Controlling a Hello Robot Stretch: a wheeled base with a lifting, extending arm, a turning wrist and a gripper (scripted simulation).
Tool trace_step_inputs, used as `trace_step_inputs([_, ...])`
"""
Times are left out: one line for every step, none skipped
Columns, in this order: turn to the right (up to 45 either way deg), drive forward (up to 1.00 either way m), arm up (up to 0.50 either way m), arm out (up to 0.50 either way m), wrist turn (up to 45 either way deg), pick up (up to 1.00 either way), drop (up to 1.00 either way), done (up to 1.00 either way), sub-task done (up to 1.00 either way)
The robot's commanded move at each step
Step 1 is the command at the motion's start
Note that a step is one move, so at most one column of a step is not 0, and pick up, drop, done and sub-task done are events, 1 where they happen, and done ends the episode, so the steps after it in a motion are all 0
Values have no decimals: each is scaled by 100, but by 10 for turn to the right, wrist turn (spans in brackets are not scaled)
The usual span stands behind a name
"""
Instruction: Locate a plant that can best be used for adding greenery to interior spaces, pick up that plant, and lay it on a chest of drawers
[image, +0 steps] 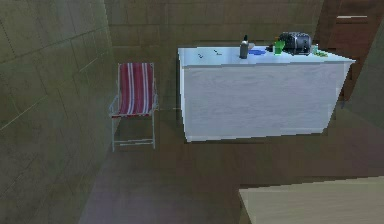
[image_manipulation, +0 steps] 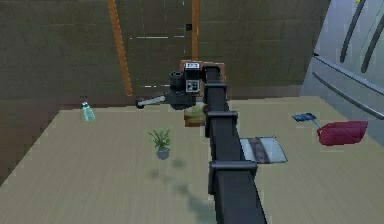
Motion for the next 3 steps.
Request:
trace_step_inputs([0,0,-30,0,0,0,0,0,0])
trace_step_inputs([0,0,0,0,0,100,0,0,0])
trace_step_inputs([0,0,10,0,0,0,0,0,0])
